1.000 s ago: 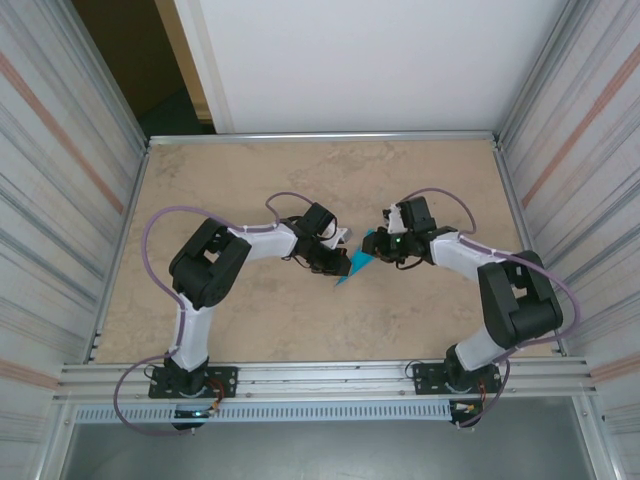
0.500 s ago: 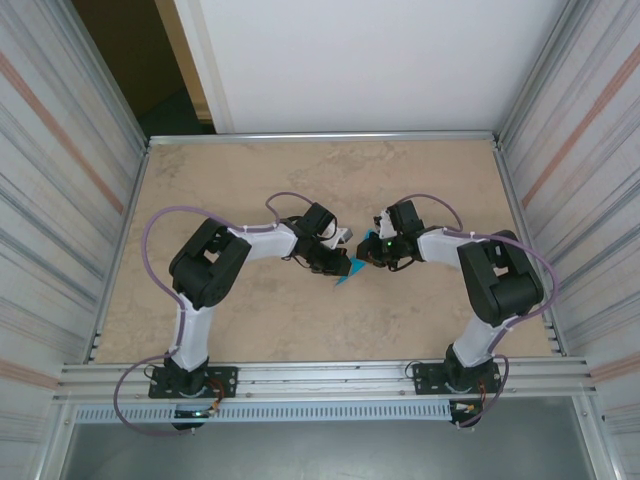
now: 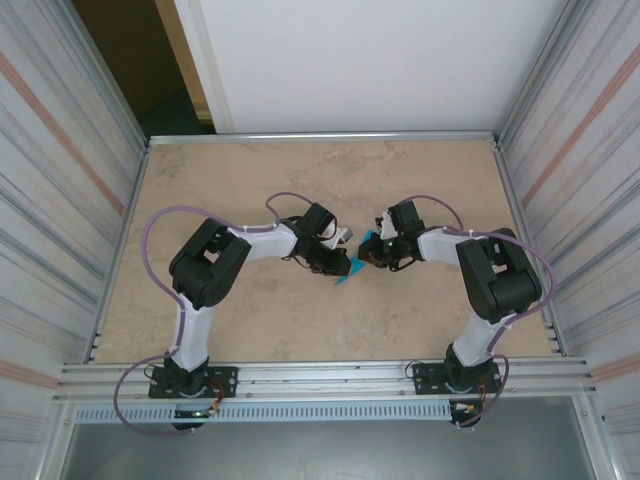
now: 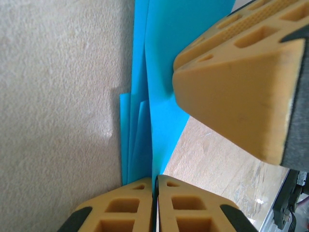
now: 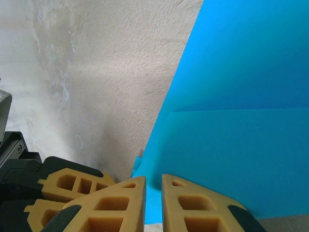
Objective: Fold a paper plane with a square sheet of paper (pick it up from the middle)
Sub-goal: Fold the wing for the fifth time at the center of the table.
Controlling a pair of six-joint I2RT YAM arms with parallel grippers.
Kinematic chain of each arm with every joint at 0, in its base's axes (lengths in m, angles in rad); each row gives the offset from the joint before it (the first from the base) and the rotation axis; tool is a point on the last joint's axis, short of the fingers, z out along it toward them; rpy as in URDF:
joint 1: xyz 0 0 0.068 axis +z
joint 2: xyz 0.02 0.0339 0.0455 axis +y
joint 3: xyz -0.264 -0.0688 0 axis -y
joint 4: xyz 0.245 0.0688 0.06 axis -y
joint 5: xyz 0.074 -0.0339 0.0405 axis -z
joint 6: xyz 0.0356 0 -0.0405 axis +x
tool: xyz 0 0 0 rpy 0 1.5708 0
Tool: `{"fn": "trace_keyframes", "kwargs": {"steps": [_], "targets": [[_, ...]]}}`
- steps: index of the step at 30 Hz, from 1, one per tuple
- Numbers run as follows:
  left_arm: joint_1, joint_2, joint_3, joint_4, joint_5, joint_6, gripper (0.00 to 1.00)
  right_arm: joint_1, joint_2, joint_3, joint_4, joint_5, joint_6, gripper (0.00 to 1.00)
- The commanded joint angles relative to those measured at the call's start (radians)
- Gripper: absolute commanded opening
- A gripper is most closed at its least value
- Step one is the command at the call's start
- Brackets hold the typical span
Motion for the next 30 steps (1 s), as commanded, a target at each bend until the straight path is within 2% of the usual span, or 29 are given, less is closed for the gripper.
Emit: {"fn": "trace_keyframes", "kwargs": {"steps": [1, 20, 27, 30], "targets": [[0.007, 0.038, -0.025, -0.041, -0.035, -0.004, 0.11, -0.008, 0.025, 0.019, -0.008, 0.013, 0.006, 0.17], [0.007, 0.038, -0.027, -0.042, -0.032, 0.0, 0.11, -0.01, 0.024, 0.049, 0.0, -0.039, -0.023, 0.19], [0.007, 0.064, -0.033, -0.044, -0.035, 0.005, 0.09, -0.03, -0.123, -0.034, 0.034, 0.008, -0.017, 0.24], [0.008, 0.067, -0.036, -0.041, -0.035, 0.008, 0.08, -0.034, -0.127, -0.042, 0.027, -0.011, -0.028, 0.25]]}}
